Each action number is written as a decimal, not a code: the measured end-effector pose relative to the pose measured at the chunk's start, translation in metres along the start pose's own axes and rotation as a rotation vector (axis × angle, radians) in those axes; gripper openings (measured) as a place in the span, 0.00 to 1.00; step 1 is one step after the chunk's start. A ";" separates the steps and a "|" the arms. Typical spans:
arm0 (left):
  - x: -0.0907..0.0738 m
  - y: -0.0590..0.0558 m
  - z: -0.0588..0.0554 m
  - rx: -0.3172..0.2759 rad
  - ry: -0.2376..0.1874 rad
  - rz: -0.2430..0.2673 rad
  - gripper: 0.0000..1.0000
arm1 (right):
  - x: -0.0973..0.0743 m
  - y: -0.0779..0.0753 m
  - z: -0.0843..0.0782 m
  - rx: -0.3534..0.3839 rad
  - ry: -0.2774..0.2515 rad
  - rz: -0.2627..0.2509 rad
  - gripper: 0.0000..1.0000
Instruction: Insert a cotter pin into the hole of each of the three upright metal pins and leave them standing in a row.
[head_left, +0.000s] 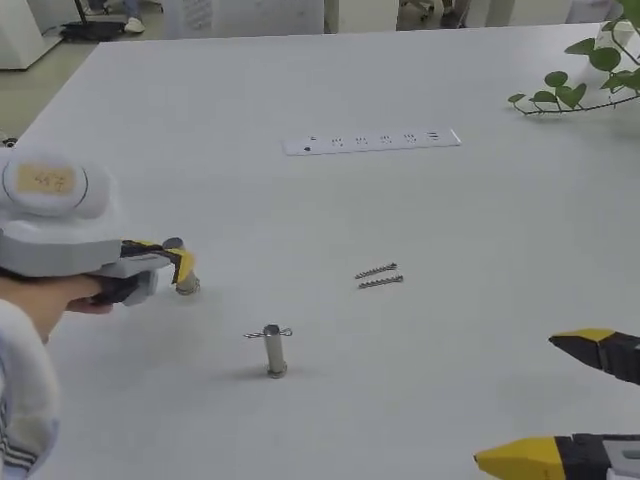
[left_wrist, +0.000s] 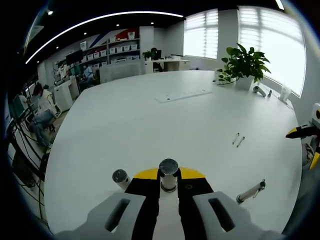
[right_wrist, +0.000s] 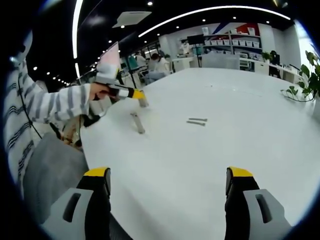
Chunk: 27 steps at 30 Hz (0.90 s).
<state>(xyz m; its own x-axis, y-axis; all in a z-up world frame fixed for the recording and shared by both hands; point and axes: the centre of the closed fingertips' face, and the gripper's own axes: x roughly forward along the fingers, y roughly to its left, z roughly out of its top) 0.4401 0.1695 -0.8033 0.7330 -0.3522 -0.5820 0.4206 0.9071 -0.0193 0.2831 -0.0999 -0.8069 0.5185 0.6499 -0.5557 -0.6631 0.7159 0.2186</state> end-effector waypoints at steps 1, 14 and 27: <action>-0.004 -0.002 0.002 -0.016 -0.009 -0.021 0.11 | 0.000 0.000 0.000 0.000 -0.002 0.001 0.97; -0.061 -0.005 0.011 0.067 -0.039 -0.037 0.11 | -0.002 0.004 0.005 -0.013 -0.027 0.020 0.96; -0.103 -0.033 0.013 0.123 -0.058 -0.111 0.11 | -0.003 0.005 0.004 -0.001 -0.033 0.032 0.96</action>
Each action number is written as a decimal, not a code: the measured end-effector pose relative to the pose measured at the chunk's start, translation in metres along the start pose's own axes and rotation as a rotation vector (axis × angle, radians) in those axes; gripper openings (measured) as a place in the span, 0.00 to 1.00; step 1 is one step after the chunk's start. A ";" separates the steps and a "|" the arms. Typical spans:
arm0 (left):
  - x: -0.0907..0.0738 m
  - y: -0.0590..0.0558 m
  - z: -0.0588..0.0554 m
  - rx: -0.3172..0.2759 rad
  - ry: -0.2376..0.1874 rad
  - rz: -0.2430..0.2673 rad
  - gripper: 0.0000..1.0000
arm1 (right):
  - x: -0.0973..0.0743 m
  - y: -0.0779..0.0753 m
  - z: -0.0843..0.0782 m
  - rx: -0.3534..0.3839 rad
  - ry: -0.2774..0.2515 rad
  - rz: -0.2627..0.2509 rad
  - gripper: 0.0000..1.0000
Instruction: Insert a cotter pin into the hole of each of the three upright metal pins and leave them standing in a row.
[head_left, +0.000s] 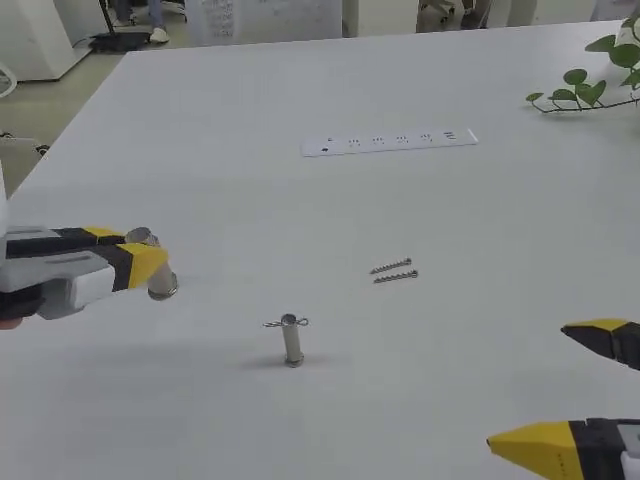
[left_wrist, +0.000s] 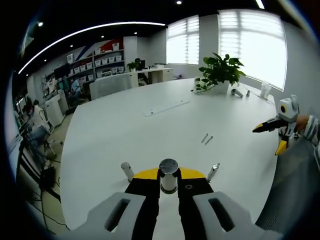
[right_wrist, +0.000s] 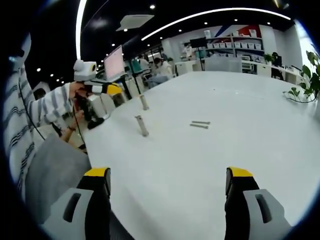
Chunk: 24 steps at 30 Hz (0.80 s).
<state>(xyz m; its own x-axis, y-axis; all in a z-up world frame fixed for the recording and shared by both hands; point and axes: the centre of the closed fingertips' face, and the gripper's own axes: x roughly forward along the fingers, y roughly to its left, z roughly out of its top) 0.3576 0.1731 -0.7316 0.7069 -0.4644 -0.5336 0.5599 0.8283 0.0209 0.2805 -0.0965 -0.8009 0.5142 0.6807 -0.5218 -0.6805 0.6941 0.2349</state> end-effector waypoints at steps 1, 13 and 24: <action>-0.001 -0.002 0.000 0.004 0.002 -0.002 0.11 | 0.000 0.000 0.000 -0.001 0.000 0.000 0.96; 0.003 -0.039 0.010 0.070 0.004 -0.091 0.11 | -0.001 -0.004 0.000 -0.007 0.012 -0.014 0.96; 0.015 -0.084 0.016 0.108 0.000 -0.182 0.11 | -0.003 -0.003 -0.004 0.001 0.021 -0.018 0.96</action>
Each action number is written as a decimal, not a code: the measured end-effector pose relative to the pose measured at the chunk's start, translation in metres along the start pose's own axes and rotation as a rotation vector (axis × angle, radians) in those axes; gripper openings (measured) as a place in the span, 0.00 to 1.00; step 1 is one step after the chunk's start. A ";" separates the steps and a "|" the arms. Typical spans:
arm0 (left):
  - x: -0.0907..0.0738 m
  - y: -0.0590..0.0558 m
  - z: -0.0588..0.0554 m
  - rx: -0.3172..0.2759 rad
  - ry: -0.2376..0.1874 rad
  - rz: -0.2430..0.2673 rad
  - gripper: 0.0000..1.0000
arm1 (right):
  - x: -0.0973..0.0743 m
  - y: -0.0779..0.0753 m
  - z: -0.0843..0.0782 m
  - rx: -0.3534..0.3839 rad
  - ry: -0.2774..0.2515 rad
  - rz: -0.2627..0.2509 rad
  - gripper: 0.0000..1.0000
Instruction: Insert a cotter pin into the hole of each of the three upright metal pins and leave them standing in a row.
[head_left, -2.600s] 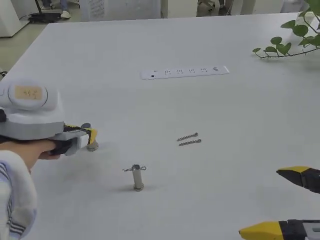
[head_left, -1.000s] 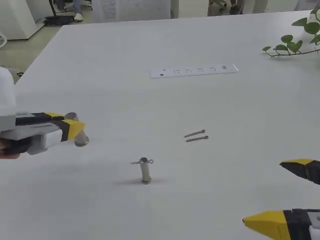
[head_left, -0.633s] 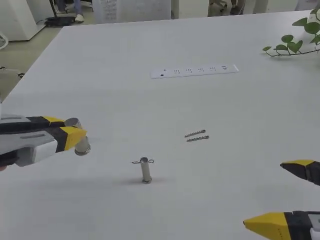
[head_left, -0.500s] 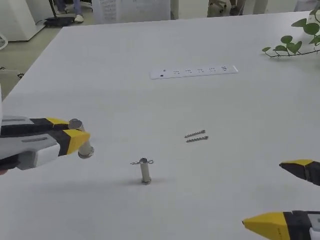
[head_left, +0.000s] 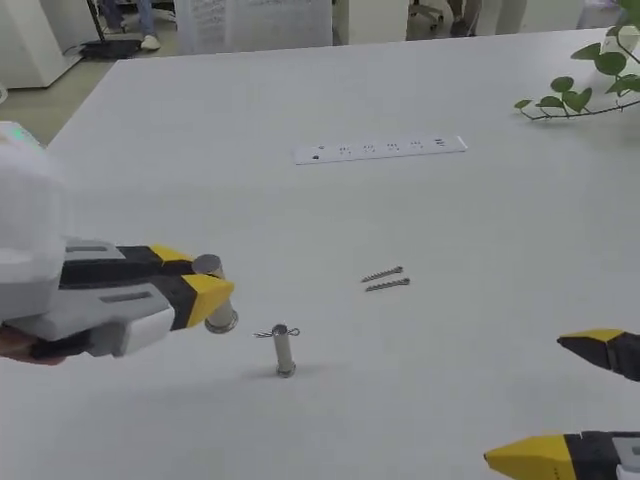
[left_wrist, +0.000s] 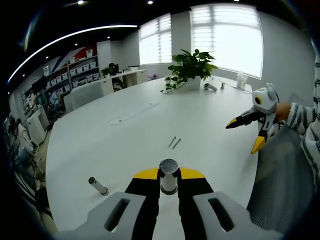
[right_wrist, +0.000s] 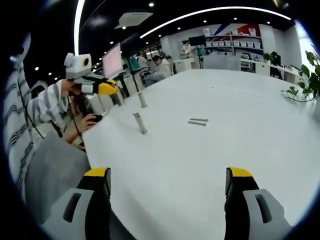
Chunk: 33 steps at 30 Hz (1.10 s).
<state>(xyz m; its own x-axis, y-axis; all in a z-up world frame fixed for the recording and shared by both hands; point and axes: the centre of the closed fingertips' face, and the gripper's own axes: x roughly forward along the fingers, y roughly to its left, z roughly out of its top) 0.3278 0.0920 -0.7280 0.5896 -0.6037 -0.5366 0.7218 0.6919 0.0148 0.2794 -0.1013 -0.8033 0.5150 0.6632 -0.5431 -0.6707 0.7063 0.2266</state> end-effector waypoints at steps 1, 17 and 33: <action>0.002 -0.002 -0.001 0.005 0.004 -0.007 0.11 | 0.000 0.000 0.000 0.000 0.000 0.001 0.96; 0.033 -0.031 -0.034 0.005 0.022 -0.079 0.11 | -0.001 0.001 -0.004 0.001 0.015 0.004 0.96; 0.058 -0.046 -0.054 0.019 0.035 -0.099 0.11 | -0.002 0.001 -0.008 0.004 0.033 0.002 0.96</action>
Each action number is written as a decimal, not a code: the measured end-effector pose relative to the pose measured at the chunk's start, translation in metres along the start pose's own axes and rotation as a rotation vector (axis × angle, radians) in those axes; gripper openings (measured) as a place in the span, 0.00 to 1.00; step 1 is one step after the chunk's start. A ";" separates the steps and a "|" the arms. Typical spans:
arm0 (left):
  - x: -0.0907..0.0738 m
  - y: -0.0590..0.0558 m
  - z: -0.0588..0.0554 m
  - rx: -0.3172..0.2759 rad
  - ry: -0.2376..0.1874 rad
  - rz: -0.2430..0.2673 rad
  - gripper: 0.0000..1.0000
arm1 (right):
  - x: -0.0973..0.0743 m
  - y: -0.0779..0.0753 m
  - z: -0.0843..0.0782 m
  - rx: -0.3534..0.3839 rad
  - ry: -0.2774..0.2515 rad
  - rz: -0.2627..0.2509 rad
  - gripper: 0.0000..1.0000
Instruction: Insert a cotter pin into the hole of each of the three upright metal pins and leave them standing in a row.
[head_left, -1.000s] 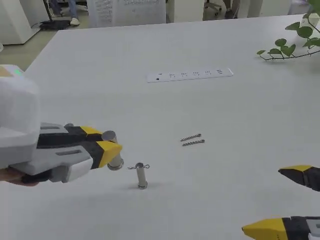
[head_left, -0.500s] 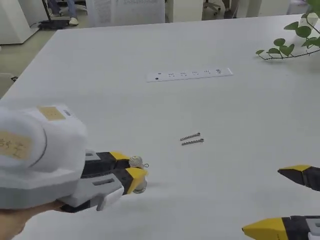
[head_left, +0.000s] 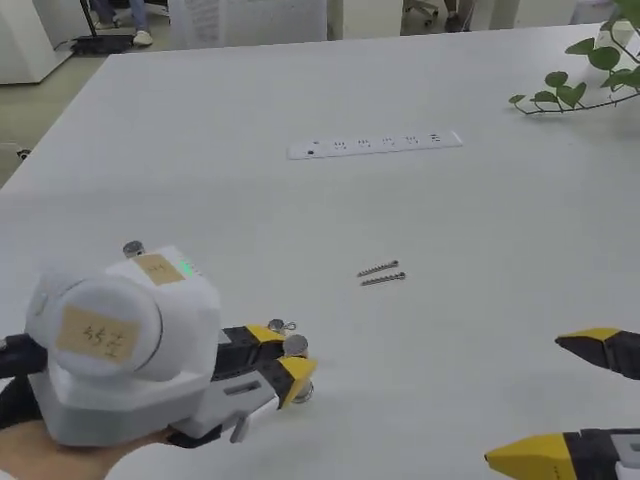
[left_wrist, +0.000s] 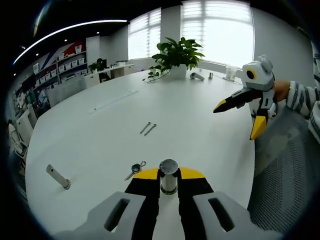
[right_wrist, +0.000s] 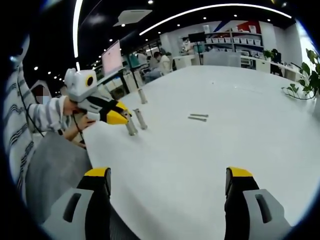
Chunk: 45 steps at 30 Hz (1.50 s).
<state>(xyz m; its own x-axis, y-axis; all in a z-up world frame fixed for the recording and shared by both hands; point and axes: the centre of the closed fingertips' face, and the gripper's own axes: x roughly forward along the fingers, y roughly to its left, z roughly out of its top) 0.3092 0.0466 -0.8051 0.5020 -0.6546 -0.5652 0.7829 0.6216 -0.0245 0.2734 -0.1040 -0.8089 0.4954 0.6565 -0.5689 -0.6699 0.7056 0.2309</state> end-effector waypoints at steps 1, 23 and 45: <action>0.002 -0.001 -0.001 0.002 0.001 -0.006 0.11 | 0.000 0.000 0.000 0.000 -0.001 0.001 0.96; 0.018 -0.012 -0.007 0.021 0.011 -0.032 0.11 | 0.001 0.000 -0.003 0.010 0.012 0.005 0.96; 0.018 -0.011 -0.006 -0.006 0.001 -0.014 0.17 | 0.003 0.000 -0.001 0.012 0.012 0.014 0.96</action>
<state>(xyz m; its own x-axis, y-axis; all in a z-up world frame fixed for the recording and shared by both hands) 0.3075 0.0304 -0.8200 0.4908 -0.6631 -0.5652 0.7878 0.6148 -0.0371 0.2740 -0.1026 -0.8113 0.4793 0.6634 -0.5746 -0.6702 0.6994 0.2484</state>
